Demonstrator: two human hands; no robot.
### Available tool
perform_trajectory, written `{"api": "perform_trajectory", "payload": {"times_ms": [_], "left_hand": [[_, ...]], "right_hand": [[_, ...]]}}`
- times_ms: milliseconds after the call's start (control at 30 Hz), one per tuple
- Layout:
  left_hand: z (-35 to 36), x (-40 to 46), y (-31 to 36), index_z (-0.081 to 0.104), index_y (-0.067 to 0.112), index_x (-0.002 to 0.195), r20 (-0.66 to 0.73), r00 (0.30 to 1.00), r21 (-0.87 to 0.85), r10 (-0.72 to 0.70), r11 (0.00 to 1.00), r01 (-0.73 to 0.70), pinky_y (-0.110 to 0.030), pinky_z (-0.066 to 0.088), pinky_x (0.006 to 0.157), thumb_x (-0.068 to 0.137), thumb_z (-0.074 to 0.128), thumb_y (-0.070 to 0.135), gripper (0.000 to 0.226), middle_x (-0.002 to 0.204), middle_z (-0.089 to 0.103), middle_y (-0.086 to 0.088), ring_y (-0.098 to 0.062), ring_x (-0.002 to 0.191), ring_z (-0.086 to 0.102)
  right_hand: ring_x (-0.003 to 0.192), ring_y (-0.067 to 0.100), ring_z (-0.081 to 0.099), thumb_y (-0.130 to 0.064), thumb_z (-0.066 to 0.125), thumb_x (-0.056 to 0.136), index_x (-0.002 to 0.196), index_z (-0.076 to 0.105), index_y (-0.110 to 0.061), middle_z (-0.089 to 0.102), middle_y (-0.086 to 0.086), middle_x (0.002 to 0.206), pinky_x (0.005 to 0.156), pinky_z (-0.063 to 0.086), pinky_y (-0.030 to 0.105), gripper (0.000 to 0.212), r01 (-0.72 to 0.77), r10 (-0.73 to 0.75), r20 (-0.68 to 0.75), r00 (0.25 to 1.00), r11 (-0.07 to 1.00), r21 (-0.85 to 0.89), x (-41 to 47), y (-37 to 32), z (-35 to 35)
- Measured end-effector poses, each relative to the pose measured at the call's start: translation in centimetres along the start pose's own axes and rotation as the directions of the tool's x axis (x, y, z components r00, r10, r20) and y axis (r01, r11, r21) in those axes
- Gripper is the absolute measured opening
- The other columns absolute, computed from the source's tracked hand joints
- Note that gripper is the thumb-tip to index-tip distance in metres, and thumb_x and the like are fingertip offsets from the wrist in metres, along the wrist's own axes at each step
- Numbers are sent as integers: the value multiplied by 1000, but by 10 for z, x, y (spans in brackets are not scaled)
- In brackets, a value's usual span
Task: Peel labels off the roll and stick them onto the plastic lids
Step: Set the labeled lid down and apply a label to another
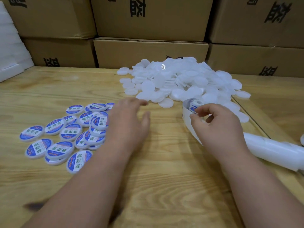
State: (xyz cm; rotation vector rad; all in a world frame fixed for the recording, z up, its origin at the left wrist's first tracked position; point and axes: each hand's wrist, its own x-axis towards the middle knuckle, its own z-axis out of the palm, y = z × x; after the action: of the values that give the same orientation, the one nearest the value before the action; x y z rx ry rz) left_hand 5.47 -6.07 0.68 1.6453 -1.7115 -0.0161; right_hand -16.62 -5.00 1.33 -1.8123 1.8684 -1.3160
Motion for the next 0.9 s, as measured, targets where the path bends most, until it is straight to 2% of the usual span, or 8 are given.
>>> {"api": "perform_trajectory", "payload": {"times_ms": [133,233,367,467,600,700,833,900], "left_hand": [[43,6,17,66,26,126,222,964,2,145,989,-149,-39,39,107,94,58,31,33,131,60,7,-20,126,49],[62,29,16,65,26,128,198,973,55,123,989,-136,-39,42,101,95,55,32,35,130,60,5,-22,122,51],[84,53,19,65,27,130,157,985,146,67,985,-90,-40,39,95,96,55,39,37,129,59,1,-26,119,49],[92,60,19,71,29,117,152,988,169,31,984,-57,-39,38,90,94,57,47,32,120,59,1,-25,115,48],[91,58,18,73,30,94,118,992,175,52,982,-72,-33,31,81,93,58,45,21,109,57,3,-23,107,48],[89,54,16,73,27,93,120,990,99,68,992,-80,-30,30,87,94,58,41,21,119,56,4,-23,114,46],[75,42,21,64,27,87,207,978,-150,15,989,17,-24,28,97,97,57,43,19,147,53,4,-20,136,44],[64,32,25,59,27,81,215,976,-256,-35,962,91,-25,41,94,96,58,43,22,132,66,5,-15,123,58]], "right_hand": [[80,2,57,-35,73,84,101,71,-30,65,-18,92,69,41,24,18,-9,12,44,999,998,-64,2,3,0],[80,-5,56,-34,73,84,103,72,-30,61,-28,87,67,41,18,19,-15,20,64,998,998,-68,2,6,0],[82,3,57,-30,72,86,105,72,-29,60,-28,85,70,41,26,19,-22,28,71,997,996,-84,3,8,0],[86,6,58,-28,71,87,108,71,-27,57,-28,83,74,41,26,20,-14,21,83,996,996,-92,3,7,1],[75,-1,57,-23,63,88,102,68,-31,61,-23,81,59,38,19,16,-20,32,115,993,995,-103,2,6,0],[69,-3,56,-21,57,86,94,66,-31,63,-18,77,54,36,22,15,-37,58,146,988,989,-140,2,4,-3],[65,11,59,-23,57,83,81,63,-27,63,-9,67,53,40,28,8,-85,117,170,979,979,-187,3,2,-12],[65,20,59,-24,56,81,77,61,-22,62,-4,64,55,43,32,7,-136,181,207,961,967,-216,3,0,-19]]}}
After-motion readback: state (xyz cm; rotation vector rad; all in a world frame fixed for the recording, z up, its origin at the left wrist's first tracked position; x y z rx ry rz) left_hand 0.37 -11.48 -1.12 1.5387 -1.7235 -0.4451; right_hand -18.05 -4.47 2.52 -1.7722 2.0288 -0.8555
